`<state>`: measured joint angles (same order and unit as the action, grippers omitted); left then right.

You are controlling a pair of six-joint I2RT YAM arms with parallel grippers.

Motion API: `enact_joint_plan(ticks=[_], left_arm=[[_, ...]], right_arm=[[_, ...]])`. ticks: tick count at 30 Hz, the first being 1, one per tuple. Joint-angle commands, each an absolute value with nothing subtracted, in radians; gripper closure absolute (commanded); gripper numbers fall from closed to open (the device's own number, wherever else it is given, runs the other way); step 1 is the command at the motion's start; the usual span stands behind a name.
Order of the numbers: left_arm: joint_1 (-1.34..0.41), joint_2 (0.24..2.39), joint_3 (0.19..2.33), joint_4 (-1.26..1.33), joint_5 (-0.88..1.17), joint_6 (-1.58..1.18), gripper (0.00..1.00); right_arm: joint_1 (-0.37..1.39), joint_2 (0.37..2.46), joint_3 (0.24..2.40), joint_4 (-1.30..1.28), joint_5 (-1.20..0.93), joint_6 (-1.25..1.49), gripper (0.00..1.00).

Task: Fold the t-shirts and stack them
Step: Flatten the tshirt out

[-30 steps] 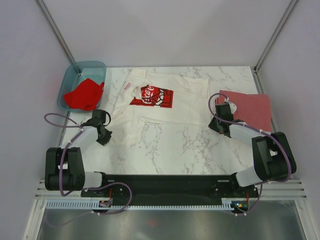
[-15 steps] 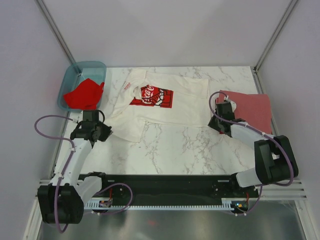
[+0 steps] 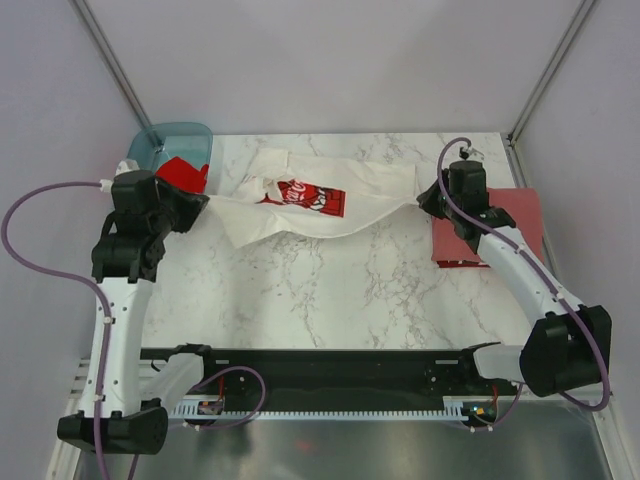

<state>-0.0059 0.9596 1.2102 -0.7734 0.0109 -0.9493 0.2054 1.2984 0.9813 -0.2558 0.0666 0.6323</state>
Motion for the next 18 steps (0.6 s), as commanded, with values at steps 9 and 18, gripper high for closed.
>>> enact_joint_plan(ticks=[9,18], left_arm=[[-0.003,0.818,1.731,-0.793,0.035,-0.83,0.98],[-0.003,0.85,2.221,-0.813,0.014,-0.867,0.98]], right_arm=[[0.204,1.059,1.264,-0.374,-0.12,0.634,1.0],[0.202,0.868,1.538,-0.474,-0.123,0.666,1.0]])
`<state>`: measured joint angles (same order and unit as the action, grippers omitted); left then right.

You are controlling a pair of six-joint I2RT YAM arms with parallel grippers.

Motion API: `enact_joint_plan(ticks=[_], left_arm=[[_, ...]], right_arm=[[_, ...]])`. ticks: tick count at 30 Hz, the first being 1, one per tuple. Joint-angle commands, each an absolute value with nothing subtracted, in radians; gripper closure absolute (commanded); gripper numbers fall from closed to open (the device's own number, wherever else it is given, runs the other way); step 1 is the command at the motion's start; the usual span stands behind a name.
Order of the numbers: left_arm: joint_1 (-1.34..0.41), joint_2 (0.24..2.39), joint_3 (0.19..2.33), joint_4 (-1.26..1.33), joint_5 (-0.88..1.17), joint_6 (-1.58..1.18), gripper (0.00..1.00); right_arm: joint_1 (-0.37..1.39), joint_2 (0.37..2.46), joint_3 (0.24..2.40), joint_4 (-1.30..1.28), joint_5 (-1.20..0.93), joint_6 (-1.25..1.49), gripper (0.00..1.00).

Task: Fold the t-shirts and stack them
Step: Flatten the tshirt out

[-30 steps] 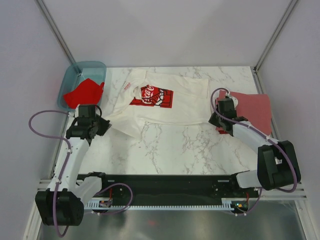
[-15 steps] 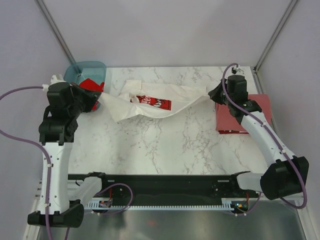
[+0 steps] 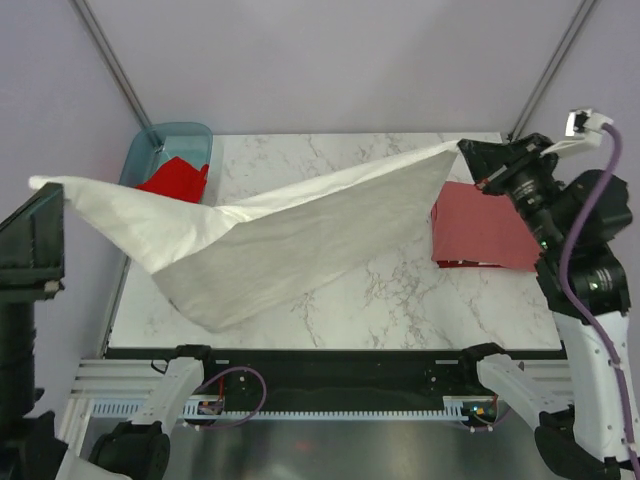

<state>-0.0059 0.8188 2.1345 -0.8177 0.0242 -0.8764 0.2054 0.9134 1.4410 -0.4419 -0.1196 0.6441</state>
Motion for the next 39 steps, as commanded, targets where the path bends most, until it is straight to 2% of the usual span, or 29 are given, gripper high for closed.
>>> enact_joint_plan(ticks=[1,7,14,20,22,29,30,33,36,39], left_arm=[[-0.003,0.87,2.247,-0.813,0.009,-0.876,0.98],[-0.003,0.928,2.326,-0.811,0.005,-0.928,0.98],[-0.003,1.038,2.027,-0.766,-0.003,-0.951,0.98],[-0.003,1.179,1.881,-0.633,-0.003,-0.998,0.98],[-0.003,1.269,1.911,-0.6,0.029,-1.005,0.98],[-0.003,1.578,2.492,-0.516,0.123,-1.028,0.98],[-0.003,1.578,2.502,-0.474,0.127,-1.032,0.98],[-0.003,1.554,2.436,-0.294,0.124,-1.042,0.98],[-0.002,1.612,2.416,-0.233,0.12,-1.02,0.98],[-0.002,1.722,2.459,-0.189,0.149,-0.989,0.98]], right_arm=[[0.202,0.85,1.584,-0.48,-0.104,0.664,1.0],[0.202,0.837,1.681,-0.532,-0.014,0.635,1.0],[0.202,0.937,1.582,-0.525,0.069,0.649,1.0],[0.204,1.142,1.519,-0.388,0.003,0.713,1.0],[0.202,1.259,1.602,-0.37,-0.029,0.73,1.0],[0.123,1.581,2.098,-0.362,-0.276,0.802,1.0],[0.104,1.645,2.2,-0.361,-0.299,0.849,1.0],[0.057,1.741,2.325,-0.336,-0.331,0.914,1.0],[0.018,1.81,2.345,-0.266,-0.385,0.965,1.0],[0.008,1.873,2.271,-0.175,-0.406,0.991,1.0]])
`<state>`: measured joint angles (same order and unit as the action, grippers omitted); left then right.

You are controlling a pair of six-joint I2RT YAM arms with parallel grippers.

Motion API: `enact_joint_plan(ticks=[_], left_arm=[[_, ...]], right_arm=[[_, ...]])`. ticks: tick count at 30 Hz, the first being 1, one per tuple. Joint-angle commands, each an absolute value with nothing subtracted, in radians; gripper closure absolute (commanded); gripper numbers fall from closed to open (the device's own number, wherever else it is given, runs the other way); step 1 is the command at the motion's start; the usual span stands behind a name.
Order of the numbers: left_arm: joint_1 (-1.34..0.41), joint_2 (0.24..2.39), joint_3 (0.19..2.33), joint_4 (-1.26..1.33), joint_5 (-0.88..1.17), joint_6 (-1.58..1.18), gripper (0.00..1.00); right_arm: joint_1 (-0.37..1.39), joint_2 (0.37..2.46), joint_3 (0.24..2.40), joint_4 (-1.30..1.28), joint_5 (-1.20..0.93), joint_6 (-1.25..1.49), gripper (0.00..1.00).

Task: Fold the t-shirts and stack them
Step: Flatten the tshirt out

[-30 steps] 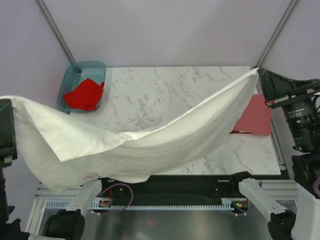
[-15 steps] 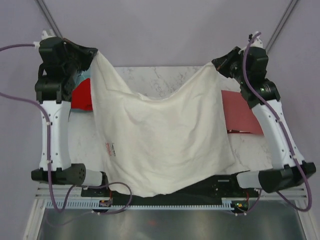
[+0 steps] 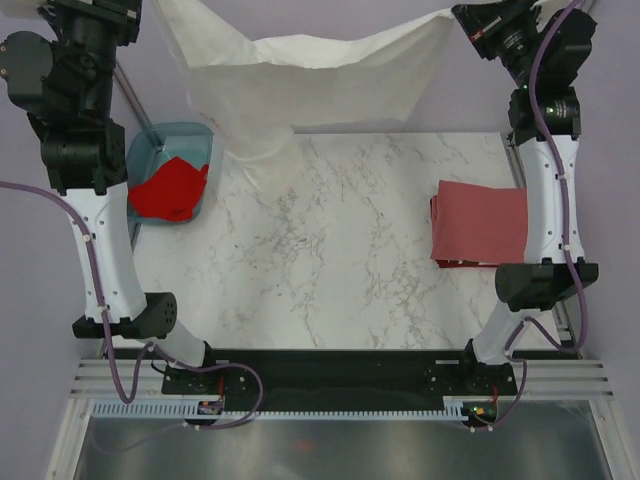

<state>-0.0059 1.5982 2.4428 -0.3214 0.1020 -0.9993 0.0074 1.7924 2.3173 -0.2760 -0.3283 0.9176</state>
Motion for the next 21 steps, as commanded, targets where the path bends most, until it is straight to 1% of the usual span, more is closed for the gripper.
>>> enact_joint_plan(ticks=[1,4,5,6,7,8,9,10,11,12,13,15,17,18,19,21], left_arm=[[-0.002,1.75,2.46,-0.149,0.155,-0.986,0.98],[-0.005,1.802,2.474,-0.137,0.178,-0.942,0.98],[-0.012,1.802,2.424,-0.133,0.199,-0.902,0.98],[-0.018,1.79,2.378,-0.132,0.205,-0.887,0.98],[-0.026,1.748,2.317,-0.12,0.209,-0.873,0.98],[-0.044,1.711,2.157,-0.05,0.21,-0.841,0.98],[-0.054,1.672,2.07,-0.022,0.195,-0.833,0.98],[-0.061,1.636,1.986,-0.005,0.175,-0.827,0.98],[-0.075,1.555,1.829,0.044,0.134,-0.821,0.98],[-0.078,1.525,1.772,0.064,0.117,-0.819,0.98],[-0.08,1.493,1.681,0.046,0.1,-0.824,0.98],[-0.078,1.418,1.596,0.02,0.092,-0.85,0.98],[-0.08,1.369,1.475,0.006,0.098,-0.867,0.98],[-0.081,1.298,1.424,0.006,0.098,-0.874,0.98],[-0.081,1.266,1.325,0.006,0.094,-0.882,0.98],[-0.08,1.151,1.226,0.006,0.087,-0.91,0.98]], right_arm=[[0.006,1.888,2.241,-0.154,-0.41,0.992,1.0],[0.003,1.91,2.119,-0.074,-0.422,0.988,1.0],[0.003,1.913,2.09,-0.068,-0.423,0.974,1.0],[0.003,1.91,2.012,-0.045,-0.425,0.971,1.0],[0.003,1.904,1.961,-0.022,-0.428,0.969,1.0],[0.003,1.895,1.909,-0.008,-0.429,0.971,1.0],[0.003,1.872,1.807,0.052,-0.426,0.968,1.0],[0.005,1.858,1.758,0.067,-0.423,0.965,1.0],[0.005,1.842,1.709,0.083,-0.42,0.959,1.0],[0.003,1.829,1.622,0.101,-0.419,0.948,1.0],[0.005,1.801,1.58,0.106,-0.417,0.942,1.0],[0.003,1.752,1.461,0.13,-0.419,0.924,1.0],[0.003,1.718,1.393,0.126,-0.414,0.904,1.0],[0.005,1.68,1.334,0.109,-0.411,0.89,1.0],[0.003,1.658,1.304,0.097,-0.407,0.861,1.0],[0.005,1.581,1.206,0.063,-0.39,0.835,1.0]])
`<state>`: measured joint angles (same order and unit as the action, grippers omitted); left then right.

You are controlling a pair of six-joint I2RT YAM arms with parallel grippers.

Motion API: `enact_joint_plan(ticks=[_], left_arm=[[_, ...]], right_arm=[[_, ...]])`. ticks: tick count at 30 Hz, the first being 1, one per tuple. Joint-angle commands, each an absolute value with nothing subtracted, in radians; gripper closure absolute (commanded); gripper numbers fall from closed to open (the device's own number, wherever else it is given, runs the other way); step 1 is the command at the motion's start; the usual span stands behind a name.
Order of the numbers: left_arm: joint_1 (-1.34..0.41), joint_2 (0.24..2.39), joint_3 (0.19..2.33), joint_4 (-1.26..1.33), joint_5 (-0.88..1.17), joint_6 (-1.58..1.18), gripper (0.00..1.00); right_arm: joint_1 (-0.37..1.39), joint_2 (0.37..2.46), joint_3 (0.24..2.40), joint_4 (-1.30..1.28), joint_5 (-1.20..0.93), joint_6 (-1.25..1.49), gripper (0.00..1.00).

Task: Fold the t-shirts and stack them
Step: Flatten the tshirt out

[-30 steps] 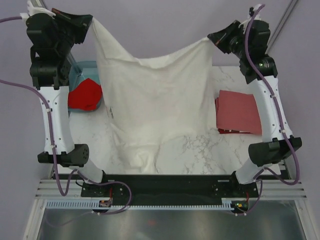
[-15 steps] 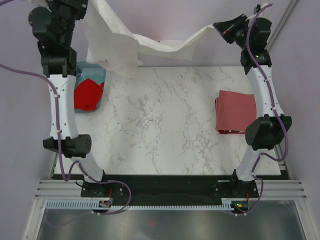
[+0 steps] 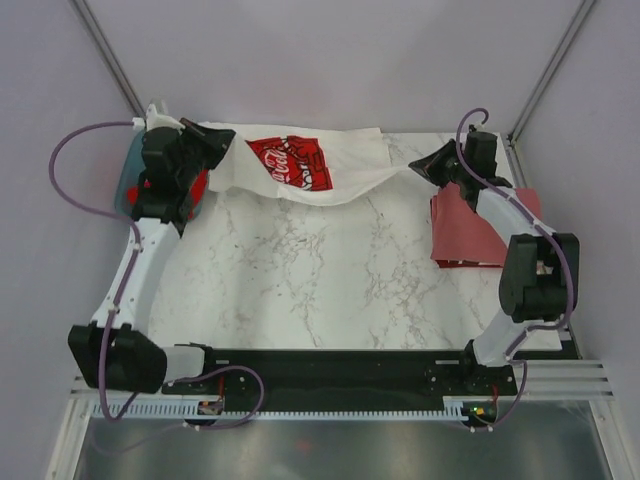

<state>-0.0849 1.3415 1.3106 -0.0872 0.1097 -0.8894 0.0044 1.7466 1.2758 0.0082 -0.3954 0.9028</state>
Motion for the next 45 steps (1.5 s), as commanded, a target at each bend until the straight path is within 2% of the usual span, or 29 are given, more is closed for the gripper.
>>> enact_joint_plan(ticks=[1,4,10,18,24,27,32,41,45], left_arm=[[-0.081,1.106,1.13,0.006,0.086,-0.913,0.98],[-0.081,0.951,0.972,-0.055,0.071,-0.946,0.98],[-0.081,0.691,0.822,-0.317,0.005,-0.962,0.98],[-0.081,0.408,0.793,-0.671,-0.044,-0.922,0.98],[-0.081,0.275,0.782,-0.762,-0.046,-0.911,0.98],[-0.081,0.267,0.776,-0.764,-0.061,-0.904,0.98],[-0.08,0.385,0.799,-0.767,-0.069,-0.913,0.98],[-0.081,0.619,0.917,-0.72,-0.14,-0.881,0.98],[-0.081,0.686,0.919,-0.594,-0.121,-0.871,0.98]], right_arm=[[0.005,1.55,1.169,0.057,-0.377,0.81,1.0],[0.003,1.43,1.037,0.02,-0.347,0.772,1.0],[-0.037,1.214,0.821,-0.077,-0.29,0.713,1.0],[-0.083,0.941,0.637,-0.227,-0.178,0.681,1.0],[-0.083,0.747,0.591,-0.333,-0.155,0.652,1.0],[-0.083,0.738,0.61,-0.374,-0.161,0.627,1.0],[-0.083,0.787,0.638,-0.39,-0.15,0.597,1.0],[-0.064,1.04,0.686,-0.299,-0.163,0.601,1.0],[-0.032,1.126,0.713,-0.264,-0.112,0.633,1.0]])
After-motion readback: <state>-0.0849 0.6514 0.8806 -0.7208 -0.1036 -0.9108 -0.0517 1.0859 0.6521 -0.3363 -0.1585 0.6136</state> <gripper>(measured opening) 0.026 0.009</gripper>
